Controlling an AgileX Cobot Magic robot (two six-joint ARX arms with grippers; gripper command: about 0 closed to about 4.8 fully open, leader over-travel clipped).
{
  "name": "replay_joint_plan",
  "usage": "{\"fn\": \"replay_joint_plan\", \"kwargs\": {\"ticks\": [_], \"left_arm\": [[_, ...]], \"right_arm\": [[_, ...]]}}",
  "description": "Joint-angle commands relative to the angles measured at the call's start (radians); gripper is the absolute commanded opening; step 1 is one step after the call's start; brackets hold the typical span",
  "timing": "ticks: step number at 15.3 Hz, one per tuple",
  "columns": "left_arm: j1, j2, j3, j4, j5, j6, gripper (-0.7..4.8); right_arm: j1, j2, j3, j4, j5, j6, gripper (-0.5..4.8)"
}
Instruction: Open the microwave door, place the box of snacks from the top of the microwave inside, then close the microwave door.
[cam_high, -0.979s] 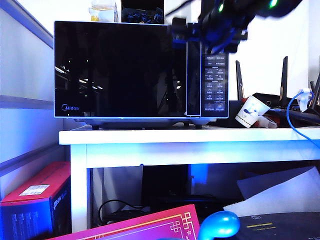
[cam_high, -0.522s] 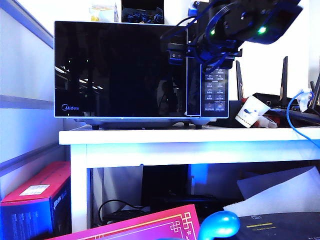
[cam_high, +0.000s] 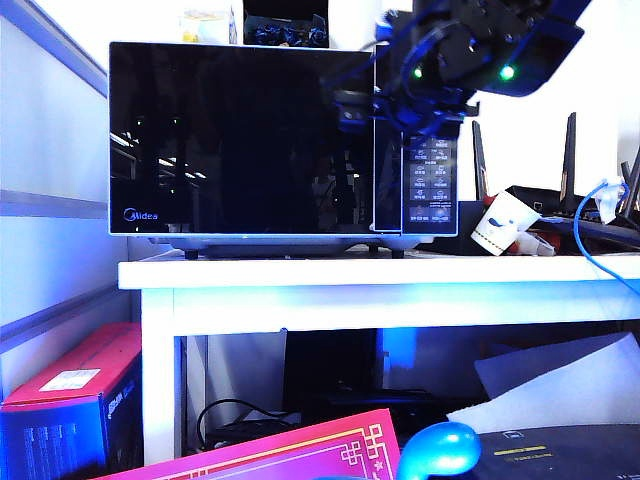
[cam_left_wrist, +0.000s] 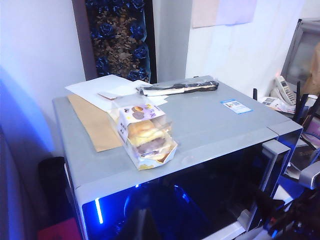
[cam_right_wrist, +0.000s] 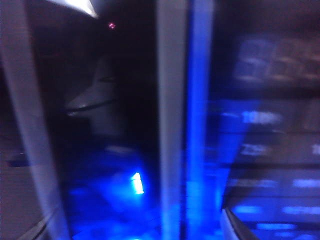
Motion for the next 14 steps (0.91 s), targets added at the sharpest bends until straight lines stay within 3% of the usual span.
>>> {"fn": "replay_joint_plan", "kwargs": {"ticks": [1,7,9,14], "left_arm": [[0.002,-0.003,0.004,-0.019,0.000,0.001,-0.06],[0.002,-0.003,0.004,-0.024,0.000,0.001,-0.06],[0.002,-0.003,0.004,-0.023,-0.001,0.001,-0.06],[0.002,-0.003,0.004,-0.021,-0.002,0.001,-0.06]], "right_arm": [[-0.008,0.019,0.034,0.009,-0.015,0.000,4.17],[-0.008,0.055,0.114,-0.044,-0.049,0.000,4.12],[-0.006,0.039,0.114,-0.088,-0.049,0.000,3.52],[0.002,0.003,0.113,-0.170,-0.042,0.000,3.45]]}}
